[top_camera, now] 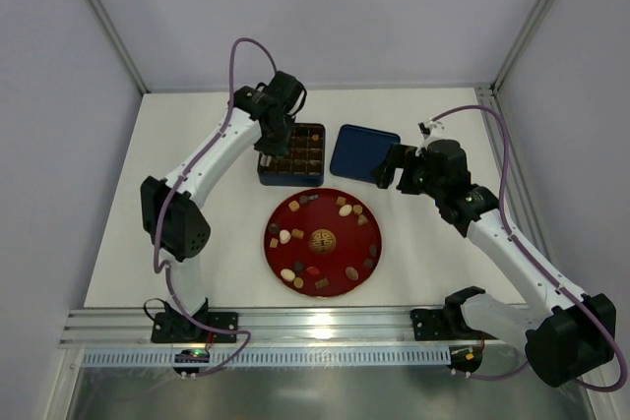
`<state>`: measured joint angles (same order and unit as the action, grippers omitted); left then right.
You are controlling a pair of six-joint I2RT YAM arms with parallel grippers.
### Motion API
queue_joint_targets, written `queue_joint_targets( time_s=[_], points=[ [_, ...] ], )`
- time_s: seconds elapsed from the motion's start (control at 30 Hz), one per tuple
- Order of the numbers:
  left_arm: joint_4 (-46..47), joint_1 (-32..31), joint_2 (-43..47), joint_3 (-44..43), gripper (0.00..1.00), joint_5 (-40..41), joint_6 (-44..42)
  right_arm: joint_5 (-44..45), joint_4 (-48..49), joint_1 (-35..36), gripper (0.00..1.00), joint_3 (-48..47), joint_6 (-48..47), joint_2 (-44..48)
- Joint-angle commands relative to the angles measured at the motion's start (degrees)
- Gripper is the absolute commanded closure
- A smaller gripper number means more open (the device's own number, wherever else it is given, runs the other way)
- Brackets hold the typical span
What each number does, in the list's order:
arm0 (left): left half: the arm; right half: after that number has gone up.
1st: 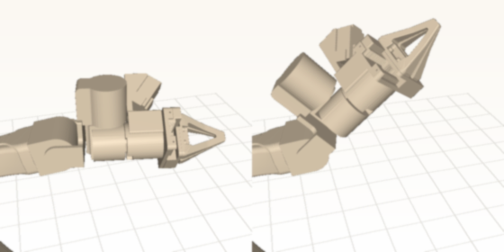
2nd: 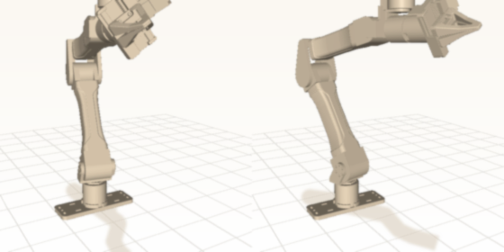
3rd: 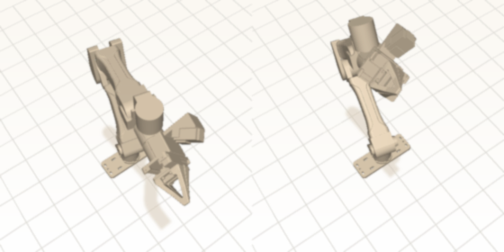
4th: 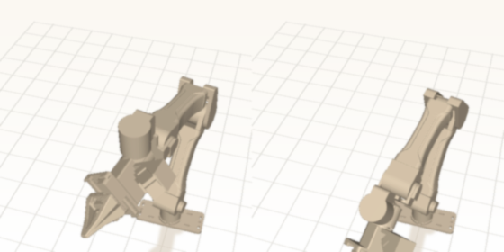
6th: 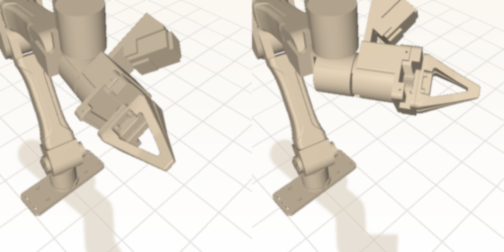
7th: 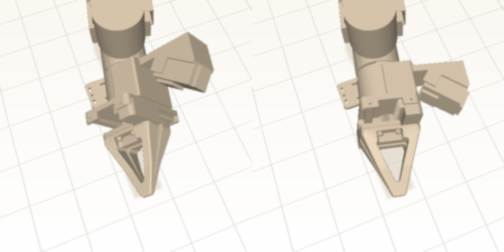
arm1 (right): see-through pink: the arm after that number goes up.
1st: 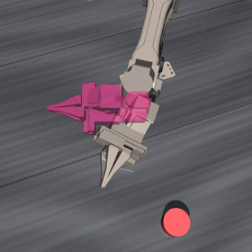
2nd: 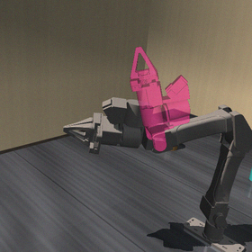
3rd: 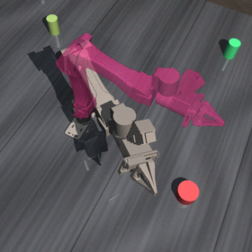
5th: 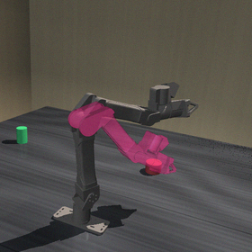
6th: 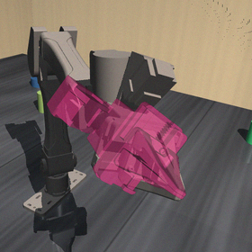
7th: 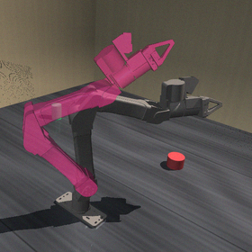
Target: Pack the chocolate
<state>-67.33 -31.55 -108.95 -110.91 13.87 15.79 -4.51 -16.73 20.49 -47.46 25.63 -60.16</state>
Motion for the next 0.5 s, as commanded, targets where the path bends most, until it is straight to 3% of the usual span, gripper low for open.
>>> queue_joint_targets(
  time_s=[0.0,0.47],
  points=[
    [2.8,0.4,0.1,-1.9,0.76,-0.4,-1.2,-0.5,2.0,-0.2,0.0,-2.5,-0.8,-0.2],
    [3.4,0.9,-0.7,-1.1,0.73,-0.2,-1.5,-0.6,2.0,-0.3,0.0,-2.2,-0.5,0.3]
  ],
)
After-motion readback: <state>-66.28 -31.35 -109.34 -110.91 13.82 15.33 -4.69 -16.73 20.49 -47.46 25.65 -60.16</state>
